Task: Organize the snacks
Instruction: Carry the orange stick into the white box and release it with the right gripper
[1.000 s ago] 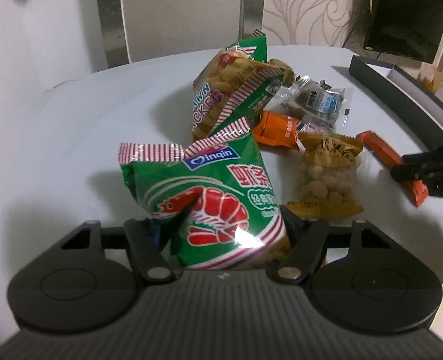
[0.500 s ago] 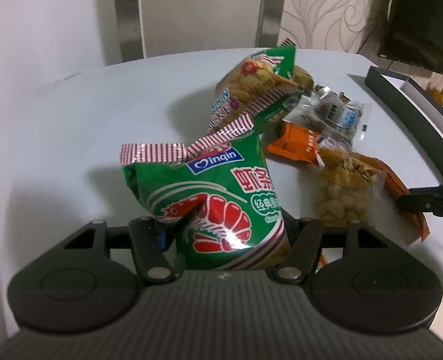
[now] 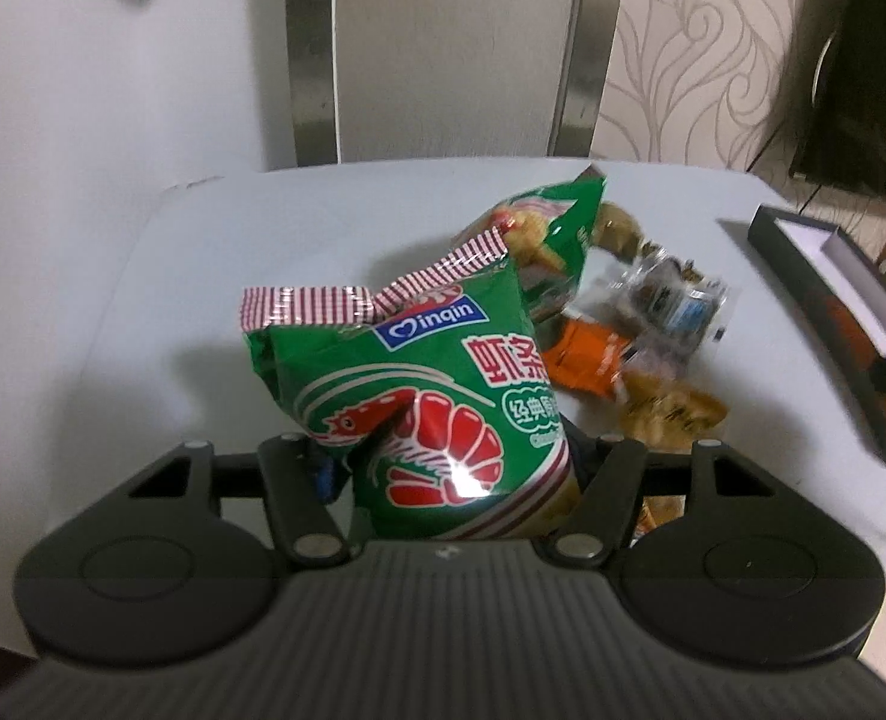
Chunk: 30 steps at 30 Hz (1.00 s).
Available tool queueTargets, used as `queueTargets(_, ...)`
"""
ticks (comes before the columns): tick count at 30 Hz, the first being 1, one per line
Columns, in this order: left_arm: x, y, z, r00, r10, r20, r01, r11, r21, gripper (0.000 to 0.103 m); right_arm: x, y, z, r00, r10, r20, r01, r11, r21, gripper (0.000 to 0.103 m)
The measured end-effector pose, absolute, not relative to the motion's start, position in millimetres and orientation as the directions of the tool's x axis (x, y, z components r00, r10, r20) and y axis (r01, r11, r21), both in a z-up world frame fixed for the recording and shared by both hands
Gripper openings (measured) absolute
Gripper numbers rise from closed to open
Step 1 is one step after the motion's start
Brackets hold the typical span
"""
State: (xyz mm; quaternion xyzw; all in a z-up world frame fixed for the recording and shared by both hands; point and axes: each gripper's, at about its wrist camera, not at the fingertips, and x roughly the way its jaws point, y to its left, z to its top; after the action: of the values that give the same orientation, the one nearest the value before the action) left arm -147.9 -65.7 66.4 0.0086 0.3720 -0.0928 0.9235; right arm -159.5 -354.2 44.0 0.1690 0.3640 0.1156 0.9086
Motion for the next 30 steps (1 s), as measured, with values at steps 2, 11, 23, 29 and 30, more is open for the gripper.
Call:
queueTargets(2, -147.8, -75.0, 72.3, 0.713, -0.169, -0.68, 0.182, 0.982, -0.053, 0.067, -163.1, -374.3, 56.9, 0.743, 0.286, -0.605, -0.068, 0.931, 0.357, 0.025)
queueTargets(11, -147.9, -127.3, 89.2, 0.729, -0.217, -0.65, 0.234, 0.97, -0.061, 0.067, -146.5, -466.4, 41.2, 0.726, -0.02, -0.688, 0.113, 0.989, 0.09, 0.025)
queueTargets(23, -136.0, -202.8, 93.5, 0.697, -0.31, -0.646, 0.391, 0.92, -0.02, 0.067, -161.8, -482.3, 27.7, 0.728, -0.026, -0.685, 0.138, 0.984, 0.109, 0.062)
queueTargets(29, -119.8, -278.2, 91.5, 0.659, -0.421, -0.624, 0.536, 0.844, -0.003, 0.067, -198.9, -475.1, 57.6, 0.761, 0.111, -0.64, 0.08, 0.962, 0.262, 0.08)
queueTargets(30, -115.7, -294.3, 90.4, 0.653, -0.437, -0.618, 0.557, 0.831, 0.001, 0.067, -204.4, -472.9, 59.4, 0.76, 0.115, -0.64, 0.076, 0.962, 0.263, 0.08)
